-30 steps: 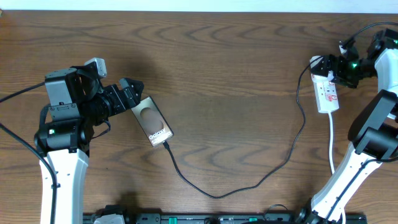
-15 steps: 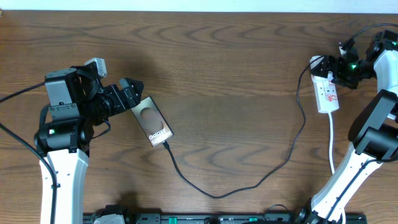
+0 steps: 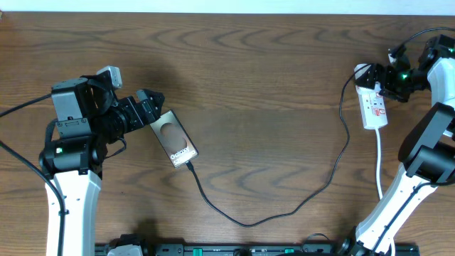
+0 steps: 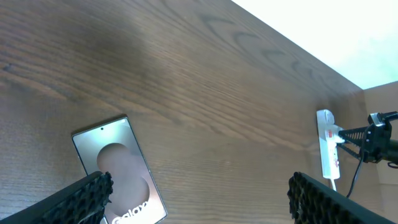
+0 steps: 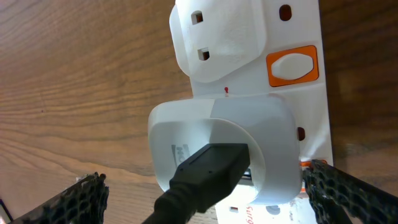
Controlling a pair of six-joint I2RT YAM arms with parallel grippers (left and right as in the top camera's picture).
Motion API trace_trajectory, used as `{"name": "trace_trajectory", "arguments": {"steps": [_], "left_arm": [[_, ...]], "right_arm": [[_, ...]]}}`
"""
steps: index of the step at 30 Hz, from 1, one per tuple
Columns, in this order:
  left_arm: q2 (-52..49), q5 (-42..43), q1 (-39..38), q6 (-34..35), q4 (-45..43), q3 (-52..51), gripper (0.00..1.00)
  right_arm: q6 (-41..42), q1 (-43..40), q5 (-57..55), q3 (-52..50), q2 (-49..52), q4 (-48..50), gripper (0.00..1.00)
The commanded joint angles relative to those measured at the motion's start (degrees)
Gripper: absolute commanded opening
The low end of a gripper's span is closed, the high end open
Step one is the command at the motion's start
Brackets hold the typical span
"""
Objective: Plug charger to phone and switch on socket
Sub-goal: 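Press the orange switch beside the charger adapter with the right gripper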
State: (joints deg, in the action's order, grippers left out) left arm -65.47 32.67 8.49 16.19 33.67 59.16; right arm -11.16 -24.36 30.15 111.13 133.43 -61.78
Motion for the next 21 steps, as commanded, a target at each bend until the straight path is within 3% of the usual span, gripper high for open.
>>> {"name": "trace_trajectory", "arguments": {"steps": [1,14,21], "left_arm": [[0.37,0.31,-0.17,-1.16,0.13,1.84,0.92],[0.37,-0.33,-0.17,-1.18,0.13,1.84,0.92],[0.37,-0.33,-0.17,-1.18,0.37,1.84,0.92]], "right_arm": [[1.51,1.25,6.19,-2.19,0.79,-1.01,0.99],[3.04,4.28,6.86,-2.36,0.79,-1.29,0.99],[7.1,5.05,0.26,-2.89,0.79,-0.24,0.99]]}}
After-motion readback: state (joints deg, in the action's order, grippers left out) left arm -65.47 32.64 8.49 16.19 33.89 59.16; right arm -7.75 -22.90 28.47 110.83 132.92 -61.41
